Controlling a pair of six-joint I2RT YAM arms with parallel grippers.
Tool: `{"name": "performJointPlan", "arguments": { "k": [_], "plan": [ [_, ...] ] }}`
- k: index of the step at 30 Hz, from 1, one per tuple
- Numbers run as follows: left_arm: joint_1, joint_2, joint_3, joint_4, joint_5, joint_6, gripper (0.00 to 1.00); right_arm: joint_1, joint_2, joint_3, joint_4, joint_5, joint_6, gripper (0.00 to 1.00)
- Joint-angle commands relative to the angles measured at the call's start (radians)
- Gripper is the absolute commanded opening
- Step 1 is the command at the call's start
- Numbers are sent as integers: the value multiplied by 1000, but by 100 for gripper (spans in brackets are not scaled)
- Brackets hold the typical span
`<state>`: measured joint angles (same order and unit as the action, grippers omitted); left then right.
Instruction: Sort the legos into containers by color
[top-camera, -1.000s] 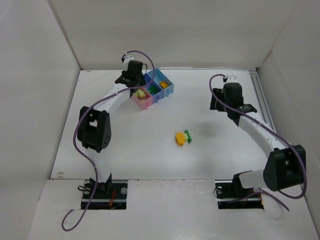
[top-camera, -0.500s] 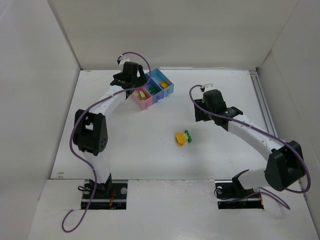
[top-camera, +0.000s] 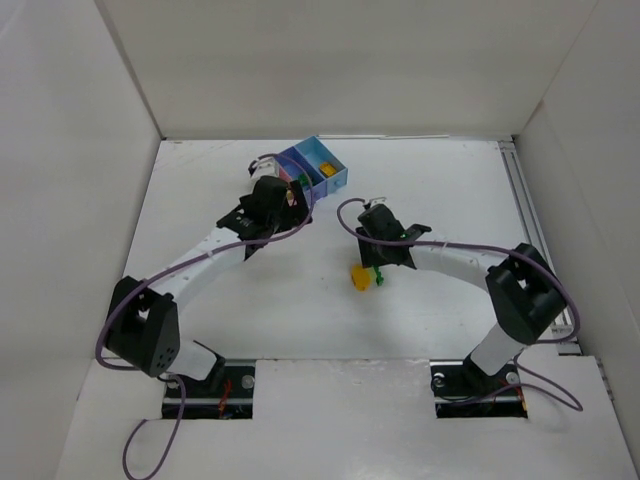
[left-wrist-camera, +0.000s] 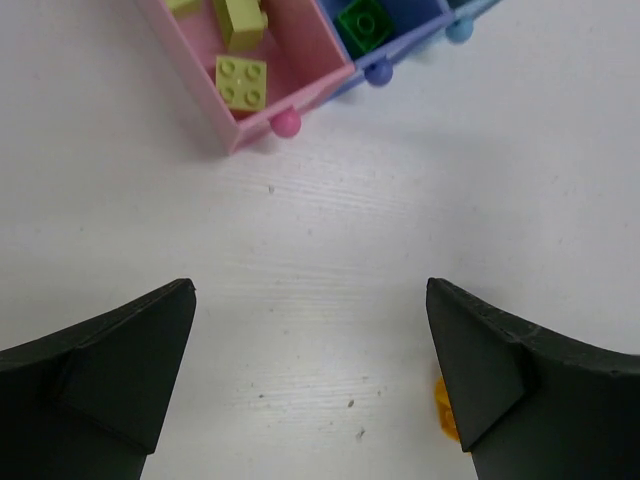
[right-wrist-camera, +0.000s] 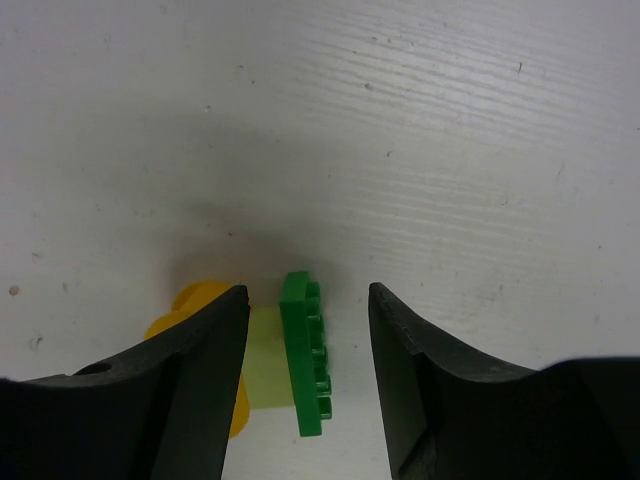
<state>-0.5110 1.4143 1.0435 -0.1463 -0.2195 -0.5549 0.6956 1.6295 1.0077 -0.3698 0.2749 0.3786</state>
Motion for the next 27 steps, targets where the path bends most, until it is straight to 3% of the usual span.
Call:
{"name": "performJointPlan", "arguments": {
  "k": [1,16,23,27],
  "plan": [
    [-18,-34,-42,22,14,-46,100,1,-2,23,85,27,3,57],
    [-27,-86,-54,2,5,-37,100,-22,36,-24,106,-25,-18,44],
    [-27,-86,-45,-7,5,-28,100,-22,49,-24,97,-25,-9,22],
    [-27,-86,-45,-7,5,-28,100,-22,29,-24,88,-13,2,2]
  ]
}}
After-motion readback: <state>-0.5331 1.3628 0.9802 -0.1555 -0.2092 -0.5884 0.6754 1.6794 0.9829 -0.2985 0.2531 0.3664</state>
